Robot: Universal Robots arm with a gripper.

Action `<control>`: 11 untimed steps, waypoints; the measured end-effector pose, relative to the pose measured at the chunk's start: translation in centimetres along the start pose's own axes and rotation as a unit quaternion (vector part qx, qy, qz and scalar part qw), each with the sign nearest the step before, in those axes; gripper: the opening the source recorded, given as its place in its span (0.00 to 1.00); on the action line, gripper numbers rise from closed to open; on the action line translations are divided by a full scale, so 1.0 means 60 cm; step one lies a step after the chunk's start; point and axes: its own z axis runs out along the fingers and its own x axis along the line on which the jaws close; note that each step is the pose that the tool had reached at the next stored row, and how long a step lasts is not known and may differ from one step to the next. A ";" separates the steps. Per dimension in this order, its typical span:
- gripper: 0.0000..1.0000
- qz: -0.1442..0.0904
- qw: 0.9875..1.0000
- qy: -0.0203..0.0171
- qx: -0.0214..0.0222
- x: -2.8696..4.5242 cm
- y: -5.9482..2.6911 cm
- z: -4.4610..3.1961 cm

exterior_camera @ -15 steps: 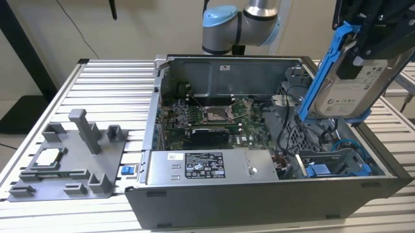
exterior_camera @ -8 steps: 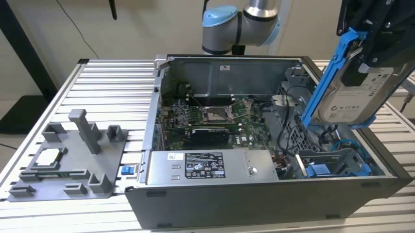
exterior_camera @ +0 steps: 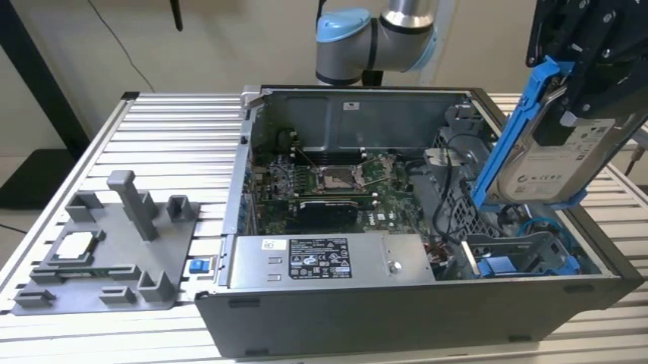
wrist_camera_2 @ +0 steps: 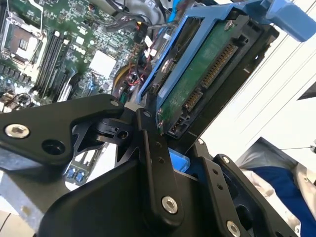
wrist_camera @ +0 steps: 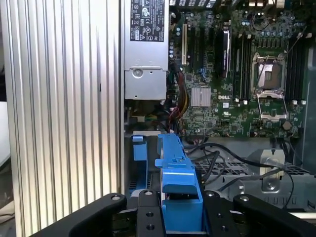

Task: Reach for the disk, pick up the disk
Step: 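Pick up the disk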

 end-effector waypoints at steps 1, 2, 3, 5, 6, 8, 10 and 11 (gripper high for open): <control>0.00 0.000 1.000 0.000 0.000 0.002 0.000 0.002; 0.00 0.000 1.000 0.000 0.000 0.005 0.000 0.004; 0.00 0.000 1.000 0.000 0.000 0.008 -0.001 0.006; 0.00 0.000 1.000 0.000 0.000 0.016 -0.001 0.010; 0.00 0.000 1.000 0.000 0.000 0.019 -0.001 0.012; 0.00 0.000 1.000 0.000 0.000 0.028 -0.002 0.015; 0.00 0.000 1.000 0.000 0.000 0.035 -0.002 0.020; 0.00 0.000 1.000 0.000 0.000 0.039 -0.002 0.022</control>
